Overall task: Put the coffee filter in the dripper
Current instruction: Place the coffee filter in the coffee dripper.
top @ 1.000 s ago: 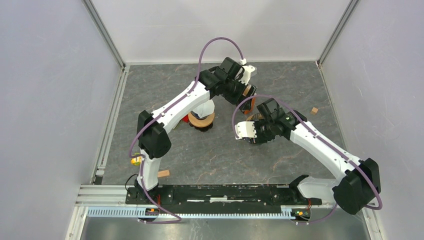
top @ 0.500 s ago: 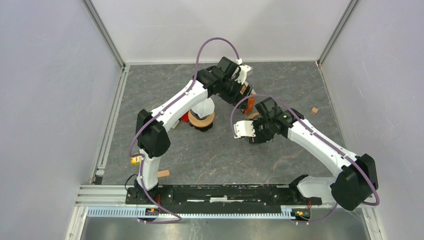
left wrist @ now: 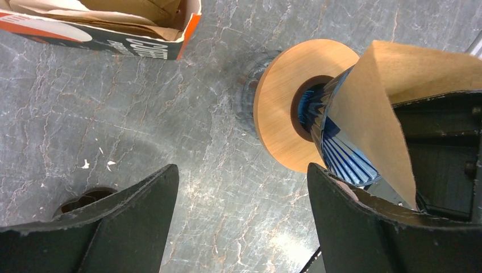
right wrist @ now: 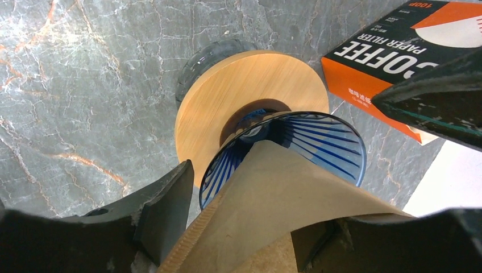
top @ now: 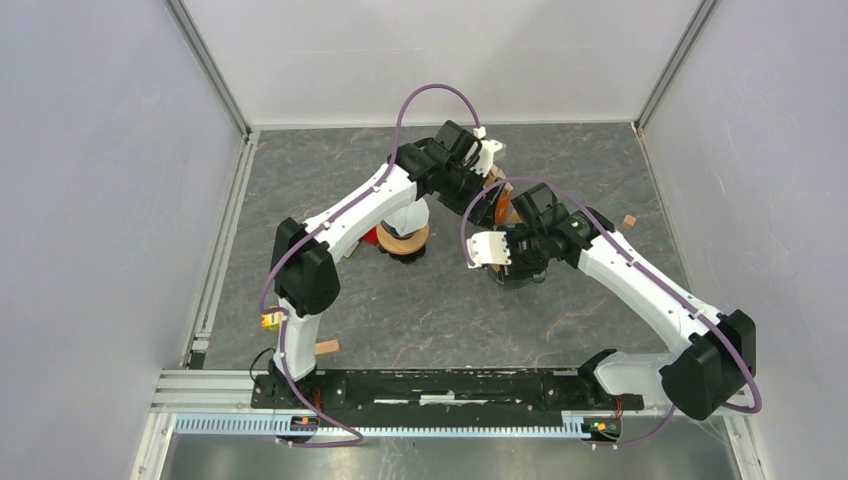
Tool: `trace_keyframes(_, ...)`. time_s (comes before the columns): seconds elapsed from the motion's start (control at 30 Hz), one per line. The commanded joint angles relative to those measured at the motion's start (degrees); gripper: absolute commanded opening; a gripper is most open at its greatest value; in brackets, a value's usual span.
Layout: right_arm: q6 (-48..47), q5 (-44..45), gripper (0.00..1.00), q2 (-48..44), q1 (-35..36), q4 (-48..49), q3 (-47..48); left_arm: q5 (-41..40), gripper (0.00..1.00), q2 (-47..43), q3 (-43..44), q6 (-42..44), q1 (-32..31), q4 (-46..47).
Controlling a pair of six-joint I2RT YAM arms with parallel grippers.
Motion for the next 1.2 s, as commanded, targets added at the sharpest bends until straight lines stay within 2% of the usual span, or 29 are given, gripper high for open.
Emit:
trace_keyframes(0.0,-1.57,-0.39,0.65,-1.38,-0.49,-1.38,1.07,1.77,0.89,-1.56,1.60,1.54,-0.59,2.86)
trace_keyframes(0.37,-3.22,-1.62,0.66,-2.28,-1.20,0.25,0.25,-0.71,0.90,-2.69,2.61,0.01,-0.17,4.11)
trace_keyframes(0.53,-2.90,-3.47,0.69,0.91,-1.32,-4.65,6.79,-0.08,0.90,-4.28,0.20,0.01,0.76,5.90)
trace_keyframes(0.57,-2.68,-4.77,0.70,1.74,-1.29,-6.03,7.66,0.22,0.90,-4.41,0.10,0.08,0.97,5.94)
trace_keyframes(0.63,-2.20,-7.45,0.81,3.92,-1.29,-8.21,8.88,0.85,0.90,-4.50,0.10,0.10,1.49,5.89)
trace_keyframes(0.7,-1.32,-8.07,0.86,5.07,-1.29,-8.86,8.75,1.39,0.91,-4.83,0.01,0.10,1.86,5.90)
trace_keyframes(0.9,-0.81,-6.82,0.87,1.26,-1.30,-3.56,4.25,3.94,0.91,-6.88,-2.10,-0.41,2.77,8.28)
trace_keyframes(1.17,-0.44,-4.85,0.87,1.23,-1.28,-3.99,4.55,5.97,0.91,-7.04,-1.84,-2.82,2.71,10.67)
